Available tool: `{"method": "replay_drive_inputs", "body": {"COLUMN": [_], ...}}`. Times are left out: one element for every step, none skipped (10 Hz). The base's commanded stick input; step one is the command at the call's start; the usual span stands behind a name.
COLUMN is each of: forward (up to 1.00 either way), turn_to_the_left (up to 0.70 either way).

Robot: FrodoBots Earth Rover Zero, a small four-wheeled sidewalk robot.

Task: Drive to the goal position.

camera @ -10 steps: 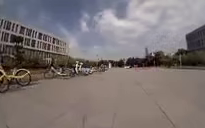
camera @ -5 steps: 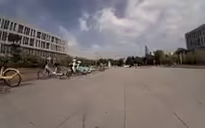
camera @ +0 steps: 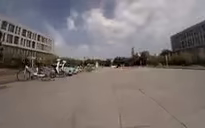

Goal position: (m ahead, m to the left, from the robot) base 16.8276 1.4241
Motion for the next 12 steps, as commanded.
{"method": "replay_drive_inputs", "body": {"forward": [1.00, 1.00, 1.00, 1.00, 1.00, 1.00, 1.00, 1.00, 1.00, 1.00, 1.00, 1.00], "turn_to_the_left": [0.00, 0.00, 0.00, 0.00, 0.00, 0.00, 0.00, -0.01, -0.10, -0.37, -0.37, -0.37]}}
